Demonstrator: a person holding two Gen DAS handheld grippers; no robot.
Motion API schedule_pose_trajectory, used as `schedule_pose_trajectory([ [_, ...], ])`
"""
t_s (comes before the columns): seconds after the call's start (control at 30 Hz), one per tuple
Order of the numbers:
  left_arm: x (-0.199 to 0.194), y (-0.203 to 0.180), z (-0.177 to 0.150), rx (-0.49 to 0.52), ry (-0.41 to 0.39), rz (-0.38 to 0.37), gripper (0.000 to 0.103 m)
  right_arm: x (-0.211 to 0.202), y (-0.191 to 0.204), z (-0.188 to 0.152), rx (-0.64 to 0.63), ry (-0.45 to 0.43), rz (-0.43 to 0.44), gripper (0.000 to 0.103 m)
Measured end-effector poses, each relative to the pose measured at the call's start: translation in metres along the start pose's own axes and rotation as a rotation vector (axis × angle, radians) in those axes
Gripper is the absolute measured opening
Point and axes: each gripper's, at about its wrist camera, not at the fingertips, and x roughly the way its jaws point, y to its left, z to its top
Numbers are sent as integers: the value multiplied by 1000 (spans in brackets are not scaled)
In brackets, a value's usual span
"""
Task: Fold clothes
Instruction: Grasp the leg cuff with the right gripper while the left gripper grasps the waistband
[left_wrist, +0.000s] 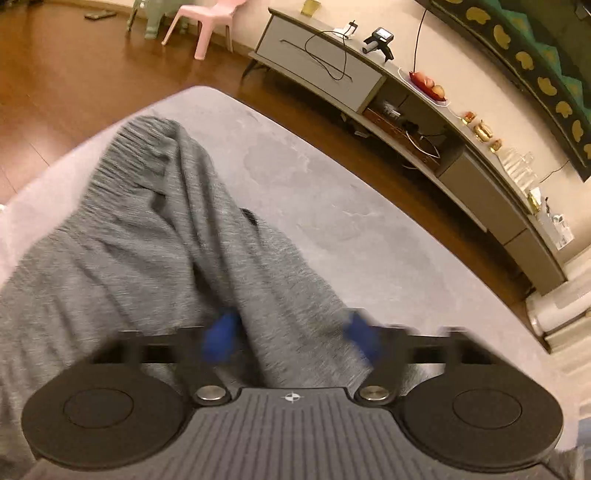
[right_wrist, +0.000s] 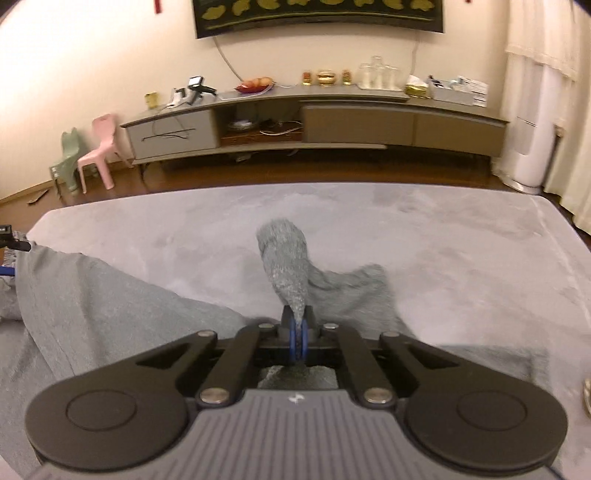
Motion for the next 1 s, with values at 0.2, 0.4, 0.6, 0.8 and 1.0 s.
schedule_pose_trajectory([
  [0.2, -64, 1, -4, 6, -151, -144, 3, 12, 7, 1, 50, 1, -15, 15],
  [0.4, -185, 35, -54, -13, -319, -302, 1, 50, 23, 1, 48, 49, -38, 55],
  [0.6, -159, 43, -68, -10, -207, -266, 1, 72, 18, 3, 45, 93, -61, 5],
  [0.8, -80, 20, -26, -6, -122, -119, 52, -41, -31, 1, 230, -112, -35, 5],
  [1.0, -27, 13, -6, -37, -89, -60, 63, -76, -79, -56, 333, -112, 6, 5],
])
